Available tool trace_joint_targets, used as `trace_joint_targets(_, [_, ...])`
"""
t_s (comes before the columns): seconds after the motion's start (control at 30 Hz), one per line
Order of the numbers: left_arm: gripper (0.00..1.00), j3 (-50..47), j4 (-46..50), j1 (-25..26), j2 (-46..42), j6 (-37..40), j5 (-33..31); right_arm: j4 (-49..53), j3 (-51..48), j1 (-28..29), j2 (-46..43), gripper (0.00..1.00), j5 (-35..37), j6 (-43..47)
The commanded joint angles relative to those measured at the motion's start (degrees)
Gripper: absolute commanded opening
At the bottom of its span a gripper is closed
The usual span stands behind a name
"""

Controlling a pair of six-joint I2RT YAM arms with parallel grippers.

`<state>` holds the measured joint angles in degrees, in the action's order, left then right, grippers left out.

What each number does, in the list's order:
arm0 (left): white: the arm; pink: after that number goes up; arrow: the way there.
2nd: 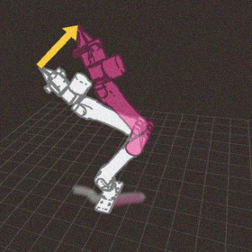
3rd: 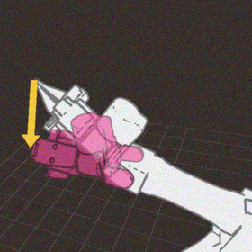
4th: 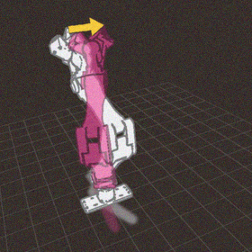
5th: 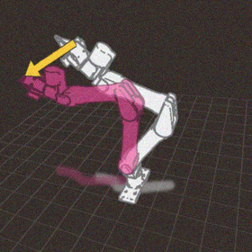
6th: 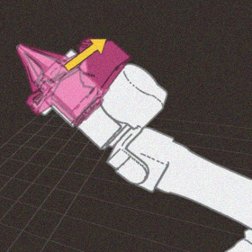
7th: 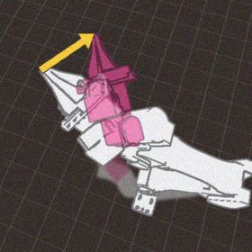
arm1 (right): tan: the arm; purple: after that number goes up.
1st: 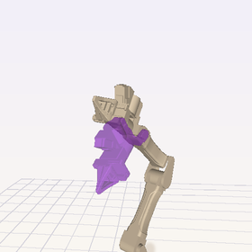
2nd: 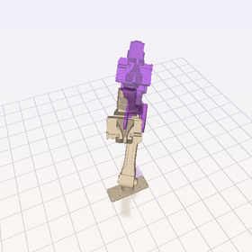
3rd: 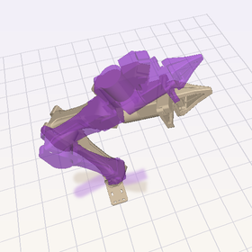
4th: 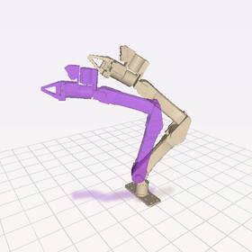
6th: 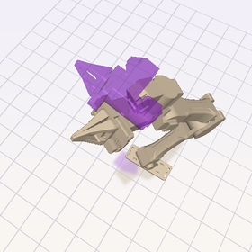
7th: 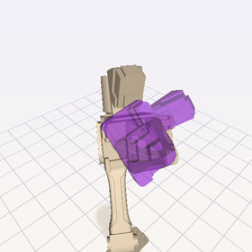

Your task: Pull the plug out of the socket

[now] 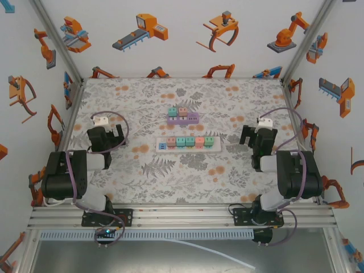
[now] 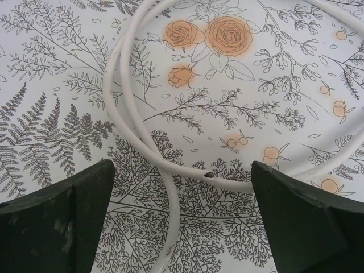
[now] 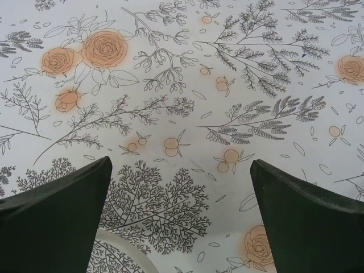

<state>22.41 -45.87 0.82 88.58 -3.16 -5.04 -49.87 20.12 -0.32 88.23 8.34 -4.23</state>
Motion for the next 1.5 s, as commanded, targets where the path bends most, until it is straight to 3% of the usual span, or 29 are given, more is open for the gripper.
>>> trace_joint_targets(0.0, [0.97,1.1,-1.3,0.3,-0.4,0.6,0.5,-1.2,1.4,-0.4,0.2,0.99,-0.3,0.1])
trace_joint_targets(0.8, [0.97,0.7,-1.6,0.9,-1.2,0.9,-1.2,-1.2,1.3,-0.4,0.0,0.99,-0.6,0.1])
trace_joint_targets(1.03, [0.97,-2.0,-0.7,3.9,-8.5,2.9,-6.0,0.3,-1.3,-0.4,-8.2,0.98,-0.9,0.5])
trace_joint_targets(1.17, [0.97,-2.3,5.8,8.4,-17.7,4.9,-11.2,12.1,-1.5,-0.4,-22.0,0.97,0.4,-3.2])
trace_joint_targets(1.27, [0.97,-0.2,15.3,12.0,-26.7,1.9,-14.4,21.0,-0.6,-0.3,-31.6,0.95,-3.6,-4.7])
trace_joint_targets(1.37, [0.97,3.5,27.1,14.6,-34.3,-4.5,-15.3,25.4,0.5,-0.1,-38.1,0.95,-11.9,-4.5])
trace_joint_targets(1.47, [0.97,8.1,38.3,15.9,-39.3,-11.2,-12.1,27.4,2.3,0.7,-41.3,0.95,-22.9,-3.2])
